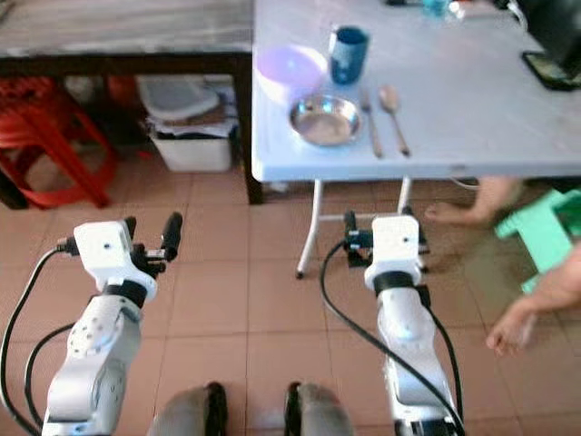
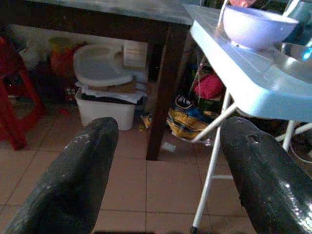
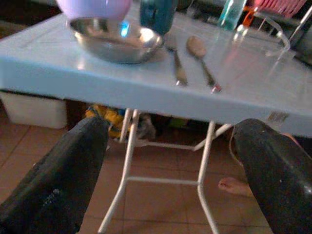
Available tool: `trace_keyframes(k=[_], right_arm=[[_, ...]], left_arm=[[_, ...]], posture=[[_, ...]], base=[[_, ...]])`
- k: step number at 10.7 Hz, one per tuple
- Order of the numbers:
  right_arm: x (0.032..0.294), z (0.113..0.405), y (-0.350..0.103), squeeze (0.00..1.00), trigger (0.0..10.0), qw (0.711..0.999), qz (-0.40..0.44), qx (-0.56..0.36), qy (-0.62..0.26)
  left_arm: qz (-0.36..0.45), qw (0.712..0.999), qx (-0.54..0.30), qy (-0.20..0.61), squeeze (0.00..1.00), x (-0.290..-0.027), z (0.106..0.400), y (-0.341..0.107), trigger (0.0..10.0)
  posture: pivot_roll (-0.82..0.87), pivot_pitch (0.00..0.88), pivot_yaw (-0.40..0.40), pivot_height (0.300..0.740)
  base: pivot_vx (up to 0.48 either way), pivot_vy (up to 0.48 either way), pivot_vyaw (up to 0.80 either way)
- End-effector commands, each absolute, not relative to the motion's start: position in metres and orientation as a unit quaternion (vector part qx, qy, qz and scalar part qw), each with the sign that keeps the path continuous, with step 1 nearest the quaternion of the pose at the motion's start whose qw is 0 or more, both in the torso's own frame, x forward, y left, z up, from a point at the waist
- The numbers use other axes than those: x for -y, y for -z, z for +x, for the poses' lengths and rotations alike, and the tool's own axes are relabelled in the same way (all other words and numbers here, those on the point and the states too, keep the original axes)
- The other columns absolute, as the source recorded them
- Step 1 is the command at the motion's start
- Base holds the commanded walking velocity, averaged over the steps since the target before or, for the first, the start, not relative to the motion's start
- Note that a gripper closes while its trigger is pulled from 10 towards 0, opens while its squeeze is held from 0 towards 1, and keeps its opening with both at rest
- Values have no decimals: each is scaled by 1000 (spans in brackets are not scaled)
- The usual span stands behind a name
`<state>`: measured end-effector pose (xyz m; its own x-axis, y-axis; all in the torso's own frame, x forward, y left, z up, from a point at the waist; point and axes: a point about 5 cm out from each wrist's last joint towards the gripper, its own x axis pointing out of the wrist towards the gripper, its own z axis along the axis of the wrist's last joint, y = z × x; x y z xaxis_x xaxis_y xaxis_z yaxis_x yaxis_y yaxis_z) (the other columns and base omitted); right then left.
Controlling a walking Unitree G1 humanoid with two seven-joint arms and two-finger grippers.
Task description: Setting the table
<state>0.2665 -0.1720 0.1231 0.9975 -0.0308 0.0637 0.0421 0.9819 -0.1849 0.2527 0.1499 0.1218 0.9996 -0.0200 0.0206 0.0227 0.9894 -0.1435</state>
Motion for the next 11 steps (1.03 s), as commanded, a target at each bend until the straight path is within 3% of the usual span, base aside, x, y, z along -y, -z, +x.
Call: trace_keyframes(k=[1,8,11], right_arm=[[174,266,-128,0,10000,995,-91,42,19],[173,270,-136,0,10000,992,-111,63,5],[171,272,-141,0,10000,989,-124,79,3]], left_arm=[[-73,997,18,13,0,-151,252,-125,10000],[-86,996,26,18,0,-149,252,-127,10000],[-98,994,37,15,0,-151,253,-132,10000]], posture=[[-17,197,-20,740],[-15,190,-32,740],[-12,210,-29,740]], base=[[461,0,0],[470,0,0],[0,0,0]])
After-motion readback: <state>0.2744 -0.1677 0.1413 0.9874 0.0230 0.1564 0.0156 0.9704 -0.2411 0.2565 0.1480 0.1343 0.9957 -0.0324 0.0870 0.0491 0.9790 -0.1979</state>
